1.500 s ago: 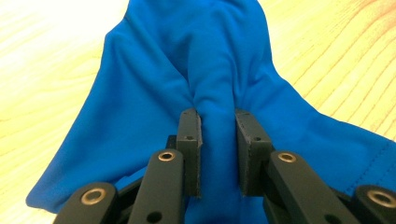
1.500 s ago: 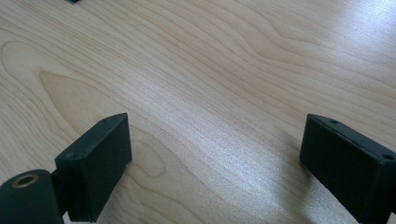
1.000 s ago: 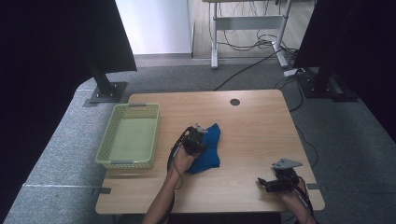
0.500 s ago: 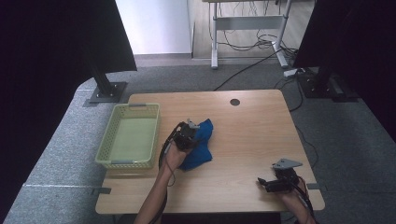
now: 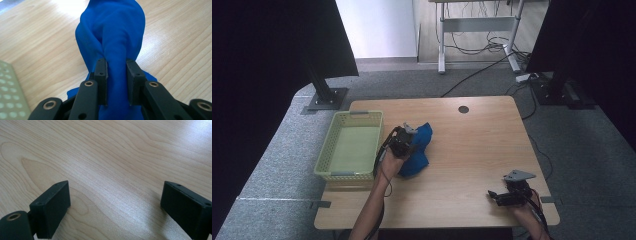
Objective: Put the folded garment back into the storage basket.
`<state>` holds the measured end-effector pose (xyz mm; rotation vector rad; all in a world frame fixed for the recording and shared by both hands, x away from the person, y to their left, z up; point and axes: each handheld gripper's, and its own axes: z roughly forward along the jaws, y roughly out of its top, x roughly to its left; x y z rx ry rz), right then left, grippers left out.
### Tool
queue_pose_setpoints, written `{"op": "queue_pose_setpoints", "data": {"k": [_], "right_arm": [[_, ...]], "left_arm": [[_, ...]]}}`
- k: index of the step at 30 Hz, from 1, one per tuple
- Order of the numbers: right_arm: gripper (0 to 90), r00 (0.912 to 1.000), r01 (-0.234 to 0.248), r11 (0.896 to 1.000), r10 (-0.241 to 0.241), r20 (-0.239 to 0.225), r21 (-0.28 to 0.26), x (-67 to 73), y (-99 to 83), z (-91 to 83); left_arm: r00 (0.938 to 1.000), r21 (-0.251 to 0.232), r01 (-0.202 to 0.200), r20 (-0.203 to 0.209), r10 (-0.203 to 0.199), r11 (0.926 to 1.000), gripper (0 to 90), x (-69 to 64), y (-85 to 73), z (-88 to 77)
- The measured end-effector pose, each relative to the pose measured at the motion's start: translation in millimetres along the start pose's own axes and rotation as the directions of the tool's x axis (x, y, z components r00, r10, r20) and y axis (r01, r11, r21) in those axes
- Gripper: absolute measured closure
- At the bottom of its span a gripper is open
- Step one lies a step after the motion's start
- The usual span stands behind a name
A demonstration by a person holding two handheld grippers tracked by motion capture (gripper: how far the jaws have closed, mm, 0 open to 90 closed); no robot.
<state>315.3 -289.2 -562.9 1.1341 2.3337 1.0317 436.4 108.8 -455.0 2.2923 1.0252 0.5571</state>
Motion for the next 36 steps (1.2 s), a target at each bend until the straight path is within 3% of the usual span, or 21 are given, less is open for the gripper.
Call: {"op": "queue_pose_setpoints", "data": {"k": [20,28,36], "right_arm": [[8.6,1.0,-0.001,1.0,0.001,0.0,0.001,0.1,0.1,0.0],[8.6,1.0,0.0,1.0,0.0,0.0,0.0,0.0,0.0,0.0],[8.6,1.0,0.0,1.0,0.0,0.0,0.0,0.0,0.0,0.0]], "left_arm": [[0.9971,-0.024,0.023,-0.073,-0.024,0.9995,73.5,29.4,4.5,-33.7],[0.9918,-0.042,0.044,-0.118,-0.049,0.9981,73.5,48.4,1.9,-55.3],[0.9824,-0.042,0.065,-0.173,-0.072,0.997,73.5,67.4,-4.1,-72.3]]}}
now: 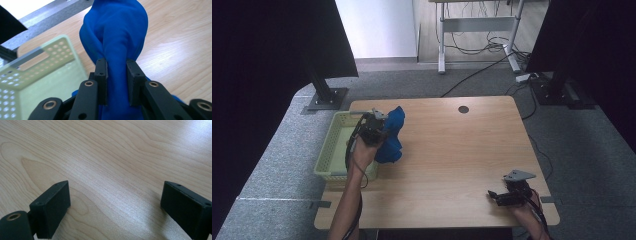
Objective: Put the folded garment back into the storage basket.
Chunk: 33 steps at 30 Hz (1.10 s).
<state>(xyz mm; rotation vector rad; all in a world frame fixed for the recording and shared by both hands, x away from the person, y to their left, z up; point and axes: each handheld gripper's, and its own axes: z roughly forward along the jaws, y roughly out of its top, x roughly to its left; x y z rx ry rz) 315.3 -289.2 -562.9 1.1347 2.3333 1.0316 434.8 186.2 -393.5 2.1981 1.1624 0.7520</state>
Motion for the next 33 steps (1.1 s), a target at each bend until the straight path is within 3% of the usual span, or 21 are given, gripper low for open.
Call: {"op": "queue_pose_setpoints", "data": {"k": [13,24,33], "right_arm": [[8.6,1.0,-0.001,1.0,0.001,0.0,0.0,0.0,0.0,0.0],[8.6,1.0,-0.001,1.0,0.001,0.0,0.0,0.0,0.0,0.0],[8.6,1.0,-0.003,1.0,0.003,0.003,0.0,-0.2,0.0,0.1]], "left_arm": [[0.9957,0.005,0.059,-0.072,-0.058,0.9983,73.5,35.9,-12.7,-10.8],[0.9871,0.027,0.061,-0.15,-0.056,0.9978,73.5,57.1,-18.9,-22.8],[0.9807,0.063,0.069,-0.187,-0.056,0.9956,73.5,70.4,-31.7,-10.3]]}}
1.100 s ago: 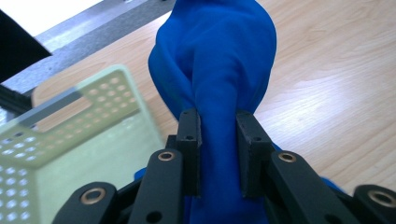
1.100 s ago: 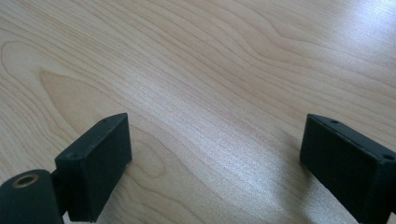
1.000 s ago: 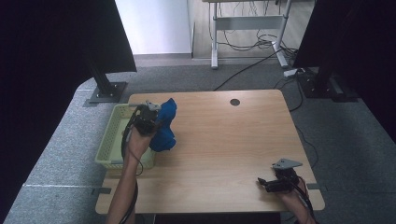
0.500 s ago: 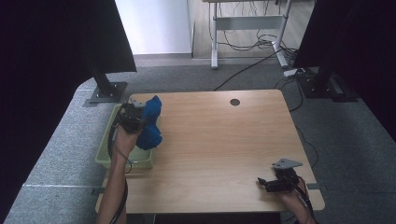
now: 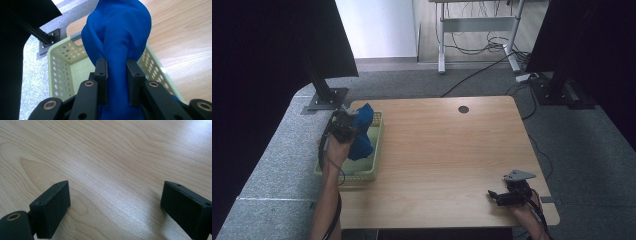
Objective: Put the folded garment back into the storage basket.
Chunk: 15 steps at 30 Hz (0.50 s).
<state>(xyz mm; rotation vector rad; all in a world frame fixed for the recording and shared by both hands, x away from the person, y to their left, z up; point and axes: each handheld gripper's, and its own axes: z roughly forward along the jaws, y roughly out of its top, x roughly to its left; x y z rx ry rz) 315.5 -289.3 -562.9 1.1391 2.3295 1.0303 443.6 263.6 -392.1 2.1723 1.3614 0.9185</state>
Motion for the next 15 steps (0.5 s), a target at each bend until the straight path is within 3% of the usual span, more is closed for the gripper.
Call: {"op": "queue_pose_setpoints", "data": {"k": [15], "right_arm": [[8.6,1.0,-0.004,1.0,0.004,0.003,-0.001,-0.2,0.0,0.0]], "left_arm": [[0.9984,0.088,0.04,0.038,-0.043,0.9953,73.3,5.6,-34.4,52.0]]}}
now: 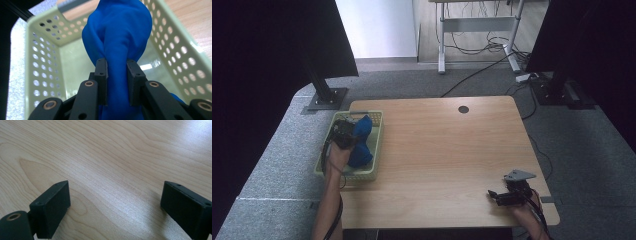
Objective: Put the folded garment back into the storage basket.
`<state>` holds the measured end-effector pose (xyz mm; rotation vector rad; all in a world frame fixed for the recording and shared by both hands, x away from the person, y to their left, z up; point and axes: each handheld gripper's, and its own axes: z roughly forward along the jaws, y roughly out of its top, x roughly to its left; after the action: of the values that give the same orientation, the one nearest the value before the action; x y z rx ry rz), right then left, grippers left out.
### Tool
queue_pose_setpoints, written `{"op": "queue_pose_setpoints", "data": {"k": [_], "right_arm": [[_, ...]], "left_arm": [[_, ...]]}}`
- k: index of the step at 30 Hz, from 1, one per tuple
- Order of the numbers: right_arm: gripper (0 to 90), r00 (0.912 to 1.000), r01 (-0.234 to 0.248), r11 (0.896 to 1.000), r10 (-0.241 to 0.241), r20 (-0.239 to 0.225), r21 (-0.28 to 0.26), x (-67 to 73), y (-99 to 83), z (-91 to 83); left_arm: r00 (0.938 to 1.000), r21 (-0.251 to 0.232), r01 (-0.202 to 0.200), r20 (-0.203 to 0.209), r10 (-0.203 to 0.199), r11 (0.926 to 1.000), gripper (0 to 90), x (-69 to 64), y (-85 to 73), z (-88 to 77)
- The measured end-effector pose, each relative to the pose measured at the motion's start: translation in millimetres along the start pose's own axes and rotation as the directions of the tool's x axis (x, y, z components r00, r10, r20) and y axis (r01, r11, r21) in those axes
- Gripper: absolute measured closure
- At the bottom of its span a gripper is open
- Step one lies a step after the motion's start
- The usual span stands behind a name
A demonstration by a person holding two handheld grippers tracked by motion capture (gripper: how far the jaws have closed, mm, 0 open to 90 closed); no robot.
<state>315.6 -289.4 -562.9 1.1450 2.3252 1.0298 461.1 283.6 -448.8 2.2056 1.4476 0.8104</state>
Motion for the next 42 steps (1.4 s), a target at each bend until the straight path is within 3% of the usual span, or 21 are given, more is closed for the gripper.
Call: {"op": "queue_pose_setpoints", "data": {"k": [9,14,29,35,40,42], "right_arm": [[8.6,1.0,-0.001,1.0,0.001,0.001,0.0,0.0,0.0,0.0],[8.6,1.0,-0.001,1.0,0.001,0.001,0.0,0.0,0.0,0.0],[8.6,1.0,-0.001,1.0,0.001,0.001,0.0,0.0,0.0,0.0],[8.6,1.0,-0.001,1.0,0.001,0.001,0.0,0.0,0.0,0.0],[8.6,1.0,-0.001,1.0,0.001,0.001,0.0,0.0,0.0,0.0],[8.6,1.0,-0.001,1.0,0.001,0.001,0.0,0.0,0.0,0.0]], "left_arm": [[0.9994,0.016,0.024,0.023,-0.024,0.9996,73.1,1.0,-5.4,15.4],[0.9991,0.05,0.027,0.031,-0.029,0.9984,72.8,0.5,-9.2,27.9],[0.9945,0.157,0.062,0.074,-0.074,0.9856,71.6,5.1,-14.4,60.5],[0.9869,0.172,0.094,0.114,-0.114,0.9806,68.6,13.4,-15.3,67.7],[0.9779,0.163,0.132,0.14,-0.155,0.9777,53.7,18.9,-15.8,73.2],[0.9699,0.167,0.162,0.155,-0.188,0.9726,44.6,23.0,-16.7,76.6]]}}
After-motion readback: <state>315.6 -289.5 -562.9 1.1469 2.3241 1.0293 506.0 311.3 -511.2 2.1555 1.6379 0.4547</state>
